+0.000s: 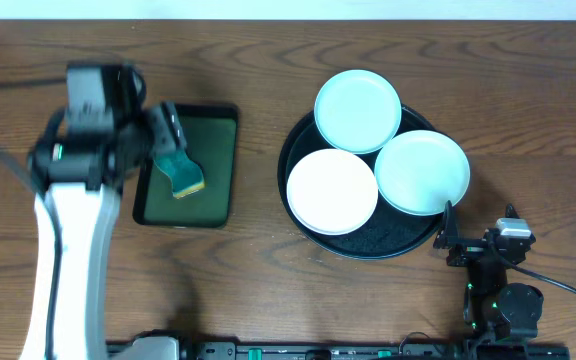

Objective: Clean dirty plates on tray and stack at the side
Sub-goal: 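Reach the left gripper to the green sponge and grasp it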

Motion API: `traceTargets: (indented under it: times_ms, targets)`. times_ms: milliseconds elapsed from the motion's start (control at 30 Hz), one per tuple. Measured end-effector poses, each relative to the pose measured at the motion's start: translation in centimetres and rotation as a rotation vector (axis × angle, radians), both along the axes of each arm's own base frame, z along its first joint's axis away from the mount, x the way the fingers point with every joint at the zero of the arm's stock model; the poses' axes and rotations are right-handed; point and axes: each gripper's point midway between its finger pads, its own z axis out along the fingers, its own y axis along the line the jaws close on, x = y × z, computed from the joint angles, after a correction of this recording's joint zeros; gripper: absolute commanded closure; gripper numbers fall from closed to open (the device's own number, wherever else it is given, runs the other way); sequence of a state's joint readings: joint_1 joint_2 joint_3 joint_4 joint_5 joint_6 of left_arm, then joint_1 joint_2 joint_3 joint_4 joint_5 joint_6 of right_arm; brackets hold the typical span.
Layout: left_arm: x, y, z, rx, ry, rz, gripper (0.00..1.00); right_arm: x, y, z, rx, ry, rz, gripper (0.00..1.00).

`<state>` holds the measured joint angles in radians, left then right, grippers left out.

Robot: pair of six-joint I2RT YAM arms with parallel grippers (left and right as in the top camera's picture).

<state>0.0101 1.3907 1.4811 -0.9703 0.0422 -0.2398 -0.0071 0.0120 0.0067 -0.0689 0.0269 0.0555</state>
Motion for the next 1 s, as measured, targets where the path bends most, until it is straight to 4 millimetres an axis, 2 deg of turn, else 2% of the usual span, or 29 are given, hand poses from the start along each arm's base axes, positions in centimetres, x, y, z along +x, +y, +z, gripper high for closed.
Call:
traceTargets:
  times_ms: [67, 133, 300, 533, 700, 867, 933, 1000]
  targets:
    - [1.5, 0.3, -1.3, 0.004, 0.039, 0.024, 0.04, 0.0, 0.0, 0.0, 0.0, 0.0, 0.0, 0.01]
    - [2.0, 0.5, -3.5, 0.009, 0.109, 0.038, 0.04, 0.0, 0.0, 0.0, 0.0, 0.0, 0.0, 0.01]
    - [2.2, 1.7, -9.5, -0.021, 0.31, 0.153, 0.04, 0.0, 0.0, 0.0, 0.0, 0.0, 0.0, 0.01]
    - [2.3, 3.8, -15.8, -0.08, 0.477, 0.29, 0.04, 0.0, 0.0, 0.0, 0.0, 0.0, 0.0, 0.01]
    - [2.9, 3.2, -19.5, -0.104, 0.546, 0.263, 0.04, 0.0, 0.0, 0.0, 0.0, 0.0, 0.0, 0.01]
    - [2.5, 2.3, -22.7, -0.127, 0.628, 0.206, 0.05, 0.0, 0.0, 0.0, 0.0, 0.0, 0.0, 0.01]
    - [2.4, 2.2, -23.4, -0.131, 0.646, 0.198, 0.16, 0.0, 0.0, 0.0, 0.0, 0.0, 0.0, 0.01]
    - [2.4, 2.2, -23.8, -0.129, 0.656, 0.187, 0.41, 0.0, 0.0, 0.0, 0.0, 0.0, 0.0, 0.01]
